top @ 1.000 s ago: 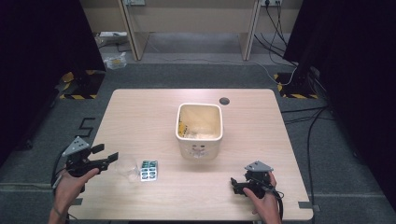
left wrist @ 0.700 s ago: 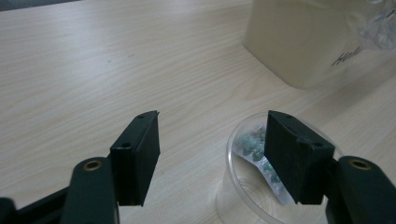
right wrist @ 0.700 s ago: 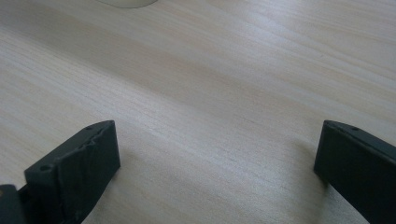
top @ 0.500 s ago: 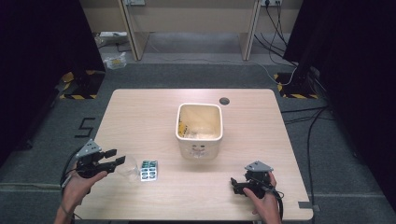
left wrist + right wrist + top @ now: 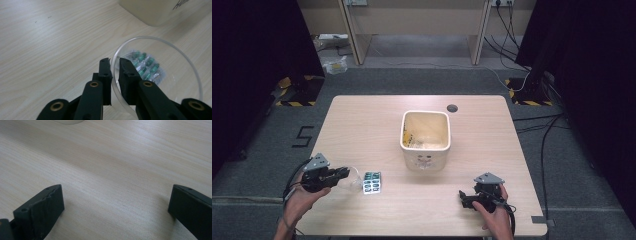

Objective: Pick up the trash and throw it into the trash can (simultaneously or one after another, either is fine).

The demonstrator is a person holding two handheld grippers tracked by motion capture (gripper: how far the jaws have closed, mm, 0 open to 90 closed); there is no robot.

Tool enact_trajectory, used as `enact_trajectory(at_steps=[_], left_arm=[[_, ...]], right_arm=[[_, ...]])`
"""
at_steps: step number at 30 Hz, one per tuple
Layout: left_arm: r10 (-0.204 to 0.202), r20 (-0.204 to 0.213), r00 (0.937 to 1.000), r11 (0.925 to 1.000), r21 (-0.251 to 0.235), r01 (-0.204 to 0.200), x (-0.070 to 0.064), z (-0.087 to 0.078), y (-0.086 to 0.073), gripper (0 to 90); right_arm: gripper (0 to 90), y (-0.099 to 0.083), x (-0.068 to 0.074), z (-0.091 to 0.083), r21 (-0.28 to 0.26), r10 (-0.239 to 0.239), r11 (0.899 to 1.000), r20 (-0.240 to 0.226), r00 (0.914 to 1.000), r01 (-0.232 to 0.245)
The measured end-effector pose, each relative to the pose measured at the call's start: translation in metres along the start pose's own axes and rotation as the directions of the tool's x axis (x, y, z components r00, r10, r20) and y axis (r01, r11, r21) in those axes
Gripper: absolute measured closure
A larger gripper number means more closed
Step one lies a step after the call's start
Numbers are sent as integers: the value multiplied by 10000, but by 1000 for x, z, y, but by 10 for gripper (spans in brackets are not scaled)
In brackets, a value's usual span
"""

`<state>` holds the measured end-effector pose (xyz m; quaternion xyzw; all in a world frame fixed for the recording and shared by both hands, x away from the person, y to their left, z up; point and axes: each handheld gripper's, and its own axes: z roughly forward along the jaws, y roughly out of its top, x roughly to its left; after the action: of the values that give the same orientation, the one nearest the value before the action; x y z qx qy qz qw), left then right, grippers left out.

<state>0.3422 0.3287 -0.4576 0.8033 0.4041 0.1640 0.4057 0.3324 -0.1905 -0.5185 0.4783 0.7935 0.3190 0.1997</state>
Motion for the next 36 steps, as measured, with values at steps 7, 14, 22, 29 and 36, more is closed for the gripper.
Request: enact_trajectory(at_steps=[7,14,22,29,36], left_arm=[[194,-93,9998,9998,-85,-195,-4,-2,5,833],[618,-395,9973,9973,-383,-633,-10,-2,18,834],[905,-657,9937,9930,-695,-950,-10,-4,41,834],[1092,-805,9908,9895,-864,-1160,-13,-4,67,834],[1334,-887,9871,9851,-969,-1418,-15,-3,90,833]], right_arm=[[3,0,0,0,-1,-1,10000,-2,10000,1],[3,0,0,0,4,7,10000,-8,10000,-7],[4,0,0,0,9,11,10000,-8,10000,-11],[4,0,0,0,8,10,10000,-9,10000,-10],[4,0,0,0,5,-5,10000,-5,10000,5]])
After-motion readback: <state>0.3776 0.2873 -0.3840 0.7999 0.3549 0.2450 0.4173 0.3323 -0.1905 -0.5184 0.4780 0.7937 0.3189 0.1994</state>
